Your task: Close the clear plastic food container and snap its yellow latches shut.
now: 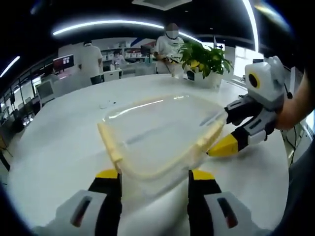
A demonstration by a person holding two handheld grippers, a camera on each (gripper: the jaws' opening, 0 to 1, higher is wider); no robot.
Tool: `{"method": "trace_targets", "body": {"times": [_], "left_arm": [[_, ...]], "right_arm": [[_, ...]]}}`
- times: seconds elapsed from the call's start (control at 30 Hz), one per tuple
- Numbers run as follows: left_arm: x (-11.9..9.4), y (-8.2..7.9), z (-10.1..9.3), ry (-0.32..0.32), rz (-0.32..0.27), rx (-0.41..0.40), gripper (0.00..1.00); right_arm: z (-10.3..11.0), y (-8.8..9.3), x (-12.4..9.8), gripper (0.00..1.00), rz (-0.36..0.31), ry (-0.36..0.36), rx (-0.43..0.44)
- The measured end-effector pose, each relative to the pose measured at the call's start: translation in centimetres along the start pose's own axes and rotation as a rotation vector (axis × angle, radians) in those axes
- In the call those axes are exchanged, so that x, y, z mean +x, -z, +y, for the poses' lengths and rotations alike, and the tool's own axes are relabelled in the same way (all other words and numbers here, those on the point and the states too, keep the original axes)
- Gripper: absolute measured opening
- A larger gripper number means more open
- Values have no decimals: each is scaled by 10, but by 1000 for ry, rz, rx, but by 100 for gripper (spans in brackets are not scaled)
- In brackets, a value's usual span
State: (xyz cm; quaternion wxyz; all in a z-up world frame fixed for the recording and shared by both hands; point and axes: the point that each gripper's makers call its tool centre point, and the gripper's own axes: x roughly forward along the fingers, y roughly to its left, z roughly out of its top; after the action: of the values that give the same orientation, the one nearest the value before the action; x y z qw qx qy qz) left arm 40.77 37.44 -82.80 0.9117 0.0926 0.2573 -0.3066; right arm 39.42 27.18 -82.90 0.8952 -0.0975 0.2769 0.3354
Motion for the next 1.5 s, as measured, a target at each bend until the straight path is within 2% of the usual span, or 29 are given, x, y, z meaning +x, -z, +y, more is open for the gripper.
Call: {"method": "trace_targets", "body": {"times": [0.27,0.7,1.03,1.23,1.37,1.5], "left_arm": [[11,-6,6,-2,-1,5,49],[17,-9,17,-4,3,-3,49],[17,-7,17,-6,13,-12,47],[17,-7,17,-3,11,-37,47],[17,-8,14,3,6,-50,50],[17,-6,8,17,4,-40,56]], "right_arm": [[-9,-2,4,42,4,9,-12],[-15,-8,14,40,8,3,-26],[-17,-9,14,40,9,-13,-36],[-14,-9,15,46,-1,-30,-17],[-15,-12,13,47,-23,-26,15],[-11,-10,14,50,-24,-28,3]]}}
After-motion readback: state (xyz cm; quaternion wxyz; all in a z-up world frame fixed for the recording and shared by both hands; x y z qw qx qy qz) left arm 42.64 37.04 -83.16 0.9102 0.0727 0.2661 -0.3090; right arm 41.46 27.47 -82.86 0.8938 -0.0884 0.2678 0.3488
